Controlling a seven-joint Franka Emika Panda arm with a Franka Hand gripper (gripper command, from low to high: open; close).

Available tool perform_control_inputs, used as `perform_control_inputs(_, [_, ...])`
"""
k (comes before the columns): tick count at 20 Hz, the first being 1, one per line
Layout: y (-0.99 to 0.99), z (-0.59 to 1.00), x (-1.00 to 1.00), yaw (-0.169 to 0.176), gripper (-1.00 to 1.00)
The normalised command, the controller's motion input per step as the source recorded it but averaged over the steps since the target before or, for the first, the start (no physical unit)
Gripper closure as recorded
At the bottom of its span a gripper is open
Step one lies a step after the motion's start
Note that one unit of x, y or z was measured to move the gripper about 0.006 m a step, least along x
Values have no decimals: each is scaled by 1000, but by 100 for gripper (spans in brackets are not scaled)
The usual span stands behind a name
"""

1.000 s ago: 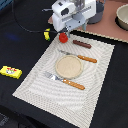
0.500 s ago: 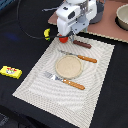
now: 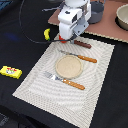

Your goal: Interact with the objects in diverse but meaningful ways.

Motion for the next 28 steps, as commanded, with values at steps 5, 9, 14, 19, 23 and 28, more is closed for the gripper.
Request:
perform_control_inputs(5, [77, 99, 586, 0, -100])
perform_control_inputs(9, [124, 166, 605, 17, -100])
perform_control_inputs(14, [27, 6, 430, 16, -100])
perform_control_inputs(19, [0, -10, 308, 11, -100])
perform_control_inputs(23, [18, 19, 369, 2, -100])
perform_control_inputs(28, [9, 4, 363, 0, 100])
